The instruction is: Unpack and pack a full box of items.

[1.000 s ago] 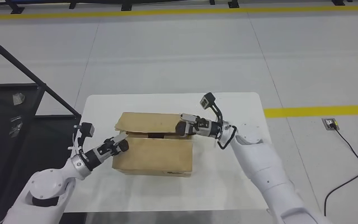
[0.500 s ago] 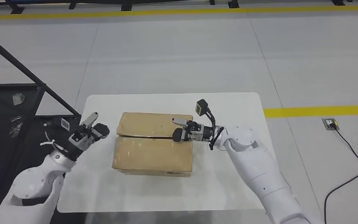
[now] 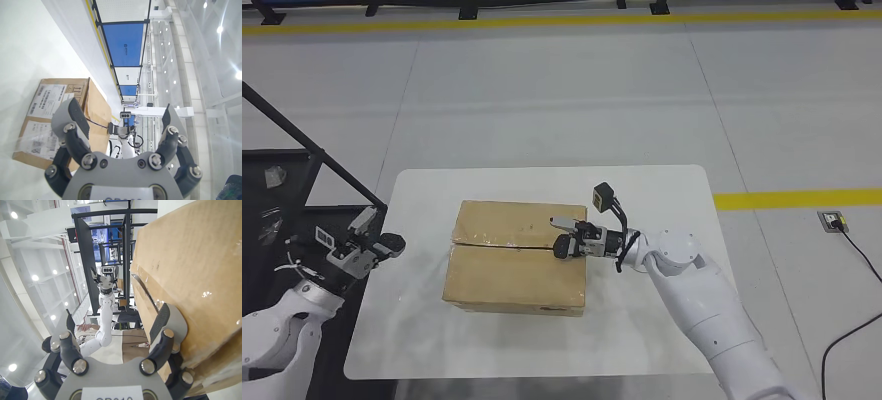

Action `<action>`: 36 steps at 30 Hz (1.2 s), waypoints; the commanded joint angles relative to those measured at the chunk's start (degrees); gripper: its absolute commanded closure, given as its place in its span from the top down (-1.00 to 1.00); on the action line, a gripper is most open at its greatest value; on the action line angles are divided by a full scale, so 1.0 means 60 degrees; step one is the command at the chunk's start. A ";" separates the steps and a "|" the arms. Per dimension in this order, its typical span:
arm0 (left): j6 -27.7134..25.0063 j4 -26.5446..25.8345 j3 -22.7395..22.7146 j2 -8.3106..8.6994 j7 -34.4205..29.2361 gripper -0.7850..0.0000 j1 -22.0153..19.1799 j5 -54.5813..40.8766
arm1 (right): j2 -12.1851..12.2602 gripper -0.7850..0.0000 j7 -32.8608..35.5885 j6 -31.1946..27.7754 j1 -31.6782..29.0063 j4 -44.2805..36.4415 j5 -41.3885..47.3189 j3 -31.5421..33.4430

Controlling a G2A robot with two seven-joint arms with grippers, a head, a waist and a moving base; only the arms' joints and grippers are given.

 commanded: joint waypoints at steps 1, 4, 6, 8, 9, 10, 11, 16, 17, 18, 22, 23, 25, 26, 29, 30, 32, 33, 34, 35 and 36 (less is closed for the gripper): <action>0.0006 -0.0063 0.0008 -0.0010 0.0041 1.00 0.0036 -0.0018 | 0.0000 1.00 0.0000 0.0000 0.0000 0.0000 0.0000 0.0000; -0.0131 -0.0123 0.0040 -0.0043 0.0021 1.00 0.0420 0.0029 | 0.0000 1.00 0.0000 0.0000 0.0000 0.0000 0.0000 0.0000; -0.0308 -0.0056 0.0093 -0.0091 0.0151 1.00 0.0819 -0.0054 | 0.0000 1.00 0.0000 0.0000 0.0000 0.0000 0.0000 0.0000; -0.0472 -0.0003 0.0138 -0.0151 0.0266 1.00 0.1280 -0.0316 | 0.0000 1.00 0.0000 0.0000 0.0000 0.0000 0.0000 0.0000; -0.0616 0.0000 0.0130 -0.0183 0.0358 1.00 0.1525 -0.0474 | 0.0000 1.00 0.0000 0.0000 0.0000 0.0000 0.0000 0.0000; -0.0695 -0.0032 0.0139 -0.0215 0.0351 1.00 0.1789 -0.0683 | 0.0000 1.00 0.0000 0.0000 0.0000 0.0000 0.0000 0.0000; -0.0728 -0.0058 0.0115 -0.0242 0.0355 1.00 0.2033 -0.0905 | 0.0000 1.00 0.0000 0.0000 0.0000 0.0000 0.0000 0.0000; -0.0749 -0.0357 0.0050 -0.0333 0.0343 1.00 0.2947 -0.1314 | 0.0000 1.00 0.0000 0.0000 0.0000 0.0000 0.0000 0.0000; -0.0668 -0.0383 0.0052 -0.0346 0.0337 1.00 0.3029 -0.1368 | 0.0000 1.00 0.0000 0.0000 0.0000 0.0000 0.0000 0.0000; -0.0659 -0.0404 0.0092 -0.0355 0.0436 1.00 0.3058 -0.1181 | 0.0000 1.00 0.0000 0.0000 0.0000 0.0000 0.0000 0.0000; -0.0357 -0.0093 0.0778 -0.0481 0.1172 1.00 0.2574 -0.0857 | 0.0000 1.00 0.0000 0.0000 0.0000 0.0000 0.0000 0.0000; -0.0290 0.0033 0.0988 -0.0515 0.1220 1.00 0.2346 -0.0798 | 0.0000 1.00 0.0000 0.0000 0.0000 0.0000 0.0000 0.0000; -0.0088 0.0398 0.1412 -0.0599 0.1286 1.00 0.1858 -0.0929 | 0.0000 1.00 0.0000 0.0000 0.0000 0.0000 0.0000 0.0000; -0.0040 0.0546 0.1650 -0.0645 0.1338 1.00 0.1611 -0.0902 | 0.0000 1.00 0.0000 0.0000 0.0000 0.0000 0.0000 0.0000; -0.0039 0.1087 0.2286 -0.0812 0.1927 1.00 0.0894 -0.0845 | 0.0000 1.00 0.0000 0.0000 0.0000 0.0000 0.0000 0.0000; -0.0007 0.1320 0.2409 -0.0866 0.2059 1.00 0.0647 -0.1012 | 0.0000 1.00 0.0000 0.0000 0.0000 0.0000 0.0000 0.0000; -0.0170 0.1714 0.2603 -0.0953 0.2415 1.00 0.0197 -0.0954 | 0.0000 1.00 0.0000 0.0000 0.0000 0.0000 0.0000 0.0000; -0.0209 0.1891 0.2634 -0.0987 0.2436 1.00 0.0016 -0.1069 | 0.0000 1.00 0.0000 0.0000 0.0000 0.0000 0.0000 0.0000; -0.0274 0.2044 0.2616 -0.1006 0.2460 1.00 -0.0144 -0.1107 | 0.0000 1.00 0.0000 0.0000 0.0000 0.0000 0.0000 0.0000; -0.0365 0.2153 0.2576 -0.1015 0.2461 1.00 -0.0274 -0.1070 | 0.0000 1.00 0.0000 0.0000 0.0000 0.0000 0.0000 0.0000; -0.0435 0.2240 0.2510 -0.1016 0.2459 1.00 -0.0382 -0.1031 | 0.0000 1.00 0.0000 0.0000 0.0000 0.0000 0.0000 0.0000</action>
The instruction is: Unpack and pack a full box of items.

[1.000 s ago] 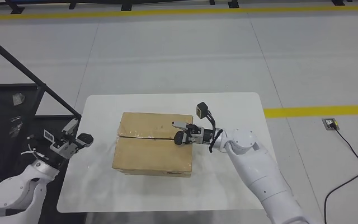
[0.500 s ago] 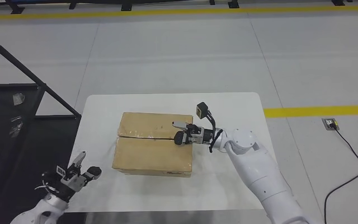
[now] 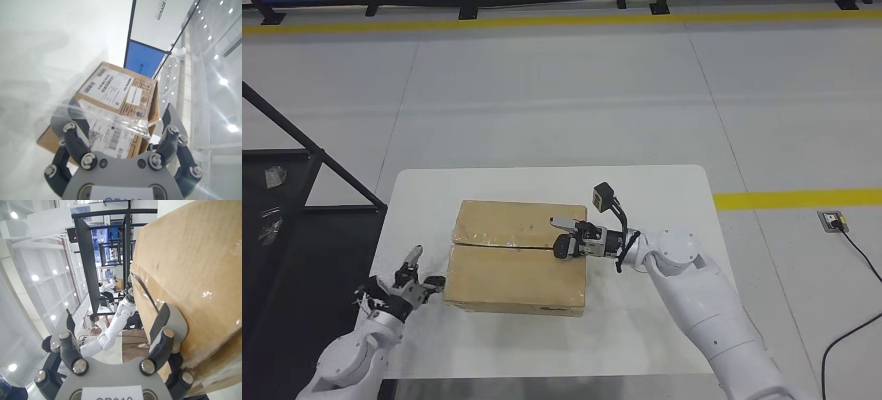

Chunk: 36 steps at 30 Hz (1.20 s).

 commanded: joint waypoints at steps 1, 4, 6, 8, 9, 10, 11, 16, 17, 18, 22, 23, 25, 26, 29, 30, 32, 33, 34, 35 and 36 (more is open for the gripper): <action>-0.0145 0.0147 -0.0144 0.0004 -0.0017 1.00 -0.0191 0.0117 | 0.0000 1.00 0.0000 0.0000 0.0000 0.0000 0.0000 0.0000; -0.0253 0.0220 -0.0429 0.0031 0.0029 1.00 -0.0390 0.0342 | 0.0000 1.00 0.0000 0.0000 0.0000 0.0000 0.0000 0.0000; -0.0267 0.0214 -0.0602 0.0058 0.0096 1.00 -0.0533 0.0615 | 0.0000 1.00 0.0000 0.0000 0.0000 0.0000 0.0000 0.0000; -0.0106 0.0201 -0.0738 0.0083 -0.0015 1.00 -0.0666 0.0772 | 0.0000 1.00 0.0000 0.0000 0.0000 0.0000 0.0000 0.0000; -0.0059 0.0203 -0.0786 0.0097 -0.0042 1.00 -0.0725 0.0931 | 0.0000 1.00 0.0000 0.0000 0.0000 0.0000 0.0000 0.0000; -0.0014 0.0200 -0.0805 0.0102 -0.0073 1.00 -0.0767 0.1039 | 0.0000 1.00 0.0000 0.0000 0.0000 0.0000 0.0000 0.0000; 0.0018 0.0197 -0.0807 0.0102 -0.0108 1.00 -0.0794 0.1135 | 0.0000 1.00 0.0000 0.0000 0.0000 0.0000 0.0000 0.0000; -0.0087 0.0160 -0.0738 0.0066 -0.0153 1.00 -0.0809 0.1459 | 0.0000 1.00 0.0000 0.0000 0.0000 0.0000 0.0000 0.0000; -0.0122 0.0140 -0.0724 0.0054 -0.0153 1.00 -0.0783 0.1474 | 0.0000 1.00 0.0000 0.0000 0.0000 0.0000 0.0000 0.0000; -0.0145 0.0121 -0.0707 0.0041 -0.0127 1.00 -0.0754 0.1494 | 0.0000 1.00 0.0000 0.0000 0.0000 0.0000 0.0000 0.0000; -0.0099 0.0065 -0.0577 -0.0047 0.0047 1.00 -0.0611 0.1248 | 0.0001 1.00 -0.0199 0.0012 -0.0143 -0.0173 -0.0018 -0.0016; -0.0054 0.0052 -0.0540 -0.0076 0.0094 1.00 -0.0570 0.1115 | 0.0010 1.00 -0.0317 0.0032 -0.0213 -0.0302 -0.0091 -0.0028; -0.0035 -0.0007 -0.0479 -0.0135 0.0240 1.00 -0.0490 0.0842 | 0.0027 1.00 -0.0537 0.0026 -0.0328 -0.0496 -0.0150 -0.0010; 0.0038 -0.0067 -0.0445 -0.0171 0.0252 1.00 -0.0446 0.0556 | 0.0035 1.00 -0.0618 0.0022 -0.0372 -0.0570 -0.0166 0.0001; 0.0081 -0.0284 -0.0432 -0.0262 0.0428 1.00 -0.0282 -0.0093 | 0.0044 1.00 -0.0809 -0.0136 -0.0491 -0.0779 -0.0117 0.0025; 0.0127 -0.0361 -0.0438 -0.0284 0.0434 1.00 -0.0223 -0.0281 | 0.0040 1.00 -0.0834 -0.0214 -0.0537 -0.0824 -0.0051 0.0024; 0.0152 -0.0521 -0.0460 -0.0307 0.0470 1.00 -0.0118 -0.0340 | 0.0028 1.00 -0.1129 -0.0197 -0.0544 -0.0793 -0.0113 -0.0006; 0.0130 -0.0595 -0.0464 -0.0321 0.0532 1.00 -0.0067 -0.0348 | 0.0016 1.00 -0.1317 -0.0107 -0.0514 -0.0759 -0.0245 -0.0067; 0.0129 -0.0660 -0.0466 -0.0341 0.0613 1.00 -0.0031 -0.0420 | -0.0001 1.00 -0.1469 0.0015 -0.0481 -0.0721 -0.0322 -0.0130; 0.0151 -0.0702 -0.0466 -0.0361 0.0741 1.00 -0.0012 -0.0478 | -0.0019 1.00 -0.1565 0.0117 -0.0448 -0.0678 -0.0364 -0.0190; 0.0181 -0.0745 -0.0456 -0.0385 0.0884 1.00 -0.0014 -0.0557 | -0.0034 1.00 -0.1635 0.0204 -0.0412 -0.0614 -0.0370 -0.0231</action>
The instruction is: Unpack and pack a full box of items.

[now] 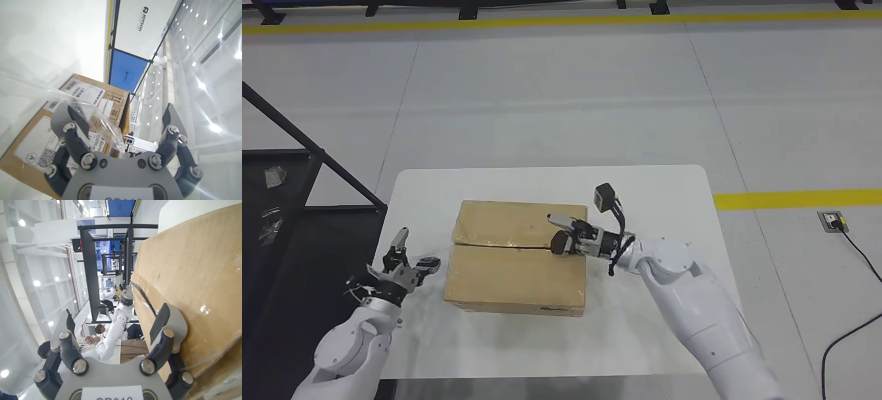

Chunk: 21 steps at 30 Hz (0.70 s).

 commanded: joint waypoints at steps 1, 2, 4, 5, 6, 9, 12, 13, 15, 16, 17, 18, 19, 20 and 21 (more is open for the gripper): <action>0.0085 -0.0069 0.0029 -0.0048 0.0274 1.00 -0.0009 -0.0170 | -0.0029 1.00 -0.0173 0.0172 0.0068 0.0147 0.0004 -0.0062; 0.0112 -0.0089 0.0041 -0.0070 0.0408 1.00 -0.0028 -0.0226 | -0.0042 1.00 -0.0296 0.0240 0.0109 0.0233 -0.0020 -0.0088; 0.0137 -0.0138 0.0084 -0.0117 0.0591 1.00 -0.0043 -0.0340 | -0.0074 1.00 -0.0363 0.0256 0.0161 0.0348 -0.0007 -0.0158; 0.0133 -0.0151 0.0088 -0.0138 0.0697 1.00 -0.0044 -0.0388 | -0.0085 1.00 -0.0340 0.0238 0.0179 0.0400 0.0012 -0.0187; 0.0108 -0.0180 0.0098 -0.0161 0.0793 1.00 -0.0037 -0.0434 | -0.0093 1.00 -0.0332 0.0206 0.0196 0.0451 0.0025 -0.0201; -0.0018 -0.0250 0.0090 -0.0235 0.1144 1.00 0.0002 -0.0689 | -0.0096 1.00 -0.0282 0.0089 0.0214 0.0558 0.0075 -0.0192; -0.0227 -0.0301 -0.0047 -0.0269 0.1446 1.00 0.0047 -0.0652 | -0.0094 1.00 -0.0259 0.0030 0.0197 0.0591 0.0081 -0.0195; -0.0304 -0.0323 -0.0136 -0.0270 0.1500 1.00 0.0083 -0.0615 | -0.0093 1.00 -0.0256 0.0016 0.0191 0.0602 0.0079 -0.0195; -0.0361 -0.0347 -0.0347 -0.0264 0.1504 1.00 0.0173 -0.0619 | -0.0095 1.00 -0.0242 0.0003 0.0173 0.0621 0.0094 -0.0204; -0.0375 -0.0325 -0.0452 -0.0261 0.1532 1.00 0.0210 -0.0604 | -0.0097 1.00 -0.0234 0.0000 0.0175 0.0631 0.0085 -0.0214; -0.0374 -0.0311 -0.0522 -0.0260 0.1555 1.00 0.0236 -0.0557 | -0.0099 1.00 -0.0214 -0.0005 0.0178 0.0644 0.0101 -0.0219; -0.0349 -0.0283 -0.0576 -0.0261 0.1564 1.00 0.0252 -0.0530 | -0.0103 1.00 -0.0190 -0.0030 0.0184 0.0660 0.0125 -0.0223; -0.0324 -0.0249 -0.0621 -0.0267 0.1593 1.00 0.0254 -0.0530 | -0.0107 1.00 -0.0158 -0.0041 0.0201 0.0690 0.0140 -0.0230; -0.0322 -0.0225 -0.0659 -0.0275 0.1613 1.00 0.0253 -0.0547 | -0.0112 1.00 -0.0136 -0.0064 0.0229 0.0725 0.0155 -0.0235; -0.0348 -0.0206 -0.0699 -0.0288 0.1643 1.00 0.0254 -0.0602 | -0.0119 1.00 -0.0112 -0.0078 0.0256 0.0768 0.0182 -0.0243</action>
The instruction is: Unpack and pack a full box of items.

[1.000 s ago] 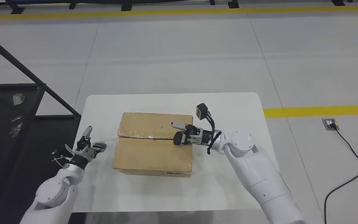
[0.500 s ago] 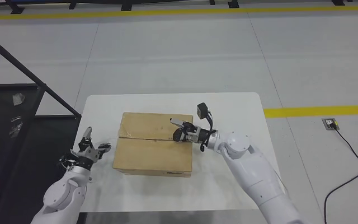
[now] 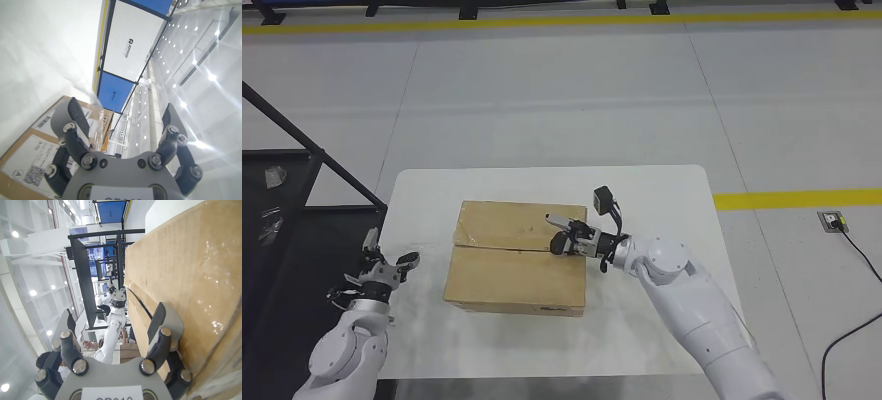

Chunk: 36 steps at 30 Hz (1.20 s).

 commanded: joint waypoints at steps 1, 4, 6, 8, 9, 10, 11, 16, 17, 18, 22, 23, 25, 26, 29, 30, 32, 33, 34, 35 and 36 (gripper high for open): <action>-0.0052 0.0039 -0.0073 -0.0027 0.0052 1.00 0.0004 -0.0131 | -0.0015 1.00 0.0050 -0.0038 0.0055 0.0078 0.0044 -0.0020; -0.0111 0.0072 -0.0150 -0.0064 0.0024 1.00 -0.0011 -0.0272 | -0.0043 1.00 0.0125 -0.0084 0.0137 0.0212 0.0091 -0.0073; -0.0105 0.0108 -0.0102 -0.0093 0.0031 1.00 -0.0084 -0.0224 | -0.0062 1.00 0.0136 -0.0130 0.0187 0.0291 0.0106 -0.0106; -0.0004 0.0144 0.0025 -0.0127 -0.0017 1.00 -0.0173 -0.0130 | -0.0077 1.00 0.0158 -0.0175 0.0222 0.0366 0.0141 -0.0124; 0.0032 0.0148 0.0078 -0.0137 -0.0117 1.00 -0.0175 -0.0049 | -0.0082 1.00 0.0168 -0.0191 0.0241 0.0400 0.0152 -0.0129; -0.0011 0.0155 0.0111 -0.0142 -0.0207 1.00 -0.0128 0.0098 | -0.0084 1.00 0.0186 -0.0205 0.0256 0.0429 0.0155 -0.0131; -0.0002 0.0145 0.0140 -0.0150 -0.0364 1.00 -0.0059 0.0132 | -0.0081 1.00 0.0191 -0.0242 0.0263 0.0451 0.0154 -0.0120; 0.0123 0.0124 0.0163 -0.0145 -0.1212 1.00 0.0355 0.0468 | -0.0057 1.00 0.0225 -0.0344 0.0228 0.0542 0.0195 -0.0042; 0.0170 0.0136 0.0211 -0.0154 -0.1248 1.00 0.0350 0.0546 | -0.0055 1.00 0.0228 -0.0344 0.0222 0.0553 0.0198 -0.0039; 0.0198 0.0155 0.0278 -0.0172 -0.1233 1.00 0.0311 0.0606 | -0.0055 1.00 0.0230 -0.0342 0.0224 0.0558 0.0198 -0.0039; 0.0276 0.0333 0.0709 -0.0309 -0.1046 1.00 -0.0143 0.0451 | -0.0064 1.00 0.0243 -0.0331 0.0244 0.0565 0.0221 -0.0049; 0.0277 0.0439 0.0829 -0.0350 -0.0991 1.00 -0.0322 0.0398 | -0.0067 1.00 0.0251 -0.0320 0.0251 0.0559 0.0212 -0.0061; 0.0137 0.0695 0.1170 -0.0461 -0.0682 1.00 -0.0682 0.0396 | -0.0075 1.00 0.0249 -0.0303 0.0254 0.0547 0.0199 -0.0085; 0.0118 0.0844 0.1338 -0.0524 -0.0562 1.00 -0.0870 0.0276 | -0.0077 1.00 0.0251 -0.0297 0.0253 0.0543 0.0186 -0.0096; 0.0002 0.1298 0.1720 -0.0711 -0.0178 1.00 -0.1385 -0.0193 | -0.0074 1.00 0.0233 -0.0277 0.0247 0.0540 0.0167 -0.0094; -0.0166 0.1429 0.1786 -0.0761 -0.0018 1.00 -0.1513 -0.0246 | -0.0072 1.00 0.0239 -0.0273 0.0235 0.0535 0.0165 -0.0091; -0.0386 0.1616 0.1875 -0.0862 0.0284 1.00 -0.1687 -0.0557 | -0.0064 1.00 0.0230 -0.0262 0.0203 0.0498 0.0145 -0.0083; -0.0553 0.1683 0.1868 -0.0896 0.0451 1.00 -0.1747 -0.0611 | -0.0059 1.00 0.0225 -0.0257 0.0185 0.0473 0.0135 -0.0077; -0.0700 0.1717 0.1852 -0.0924 0.0549 1.00 -0.1773 -0.0656 | -0.0053 1.00 0.0222 -0.0250 0.0170 0.0449 0.0128 -0.0069; -0.0859 0.1737 0.1791 -0.0944 0.0659 1.00 -0.1777 -0.0728 | -0.0048 1.00 0.0223 -0.0242 0.0157 0.0429 0.0121 -0.0059; -0.1038 0.1731 0.1712 -0.0955 0.0776 1.00 -0.1766 -0.0728 | -0.0042 1.00 0.0224 -0.0235 0.0145 0.0412 0.0114 -0.0050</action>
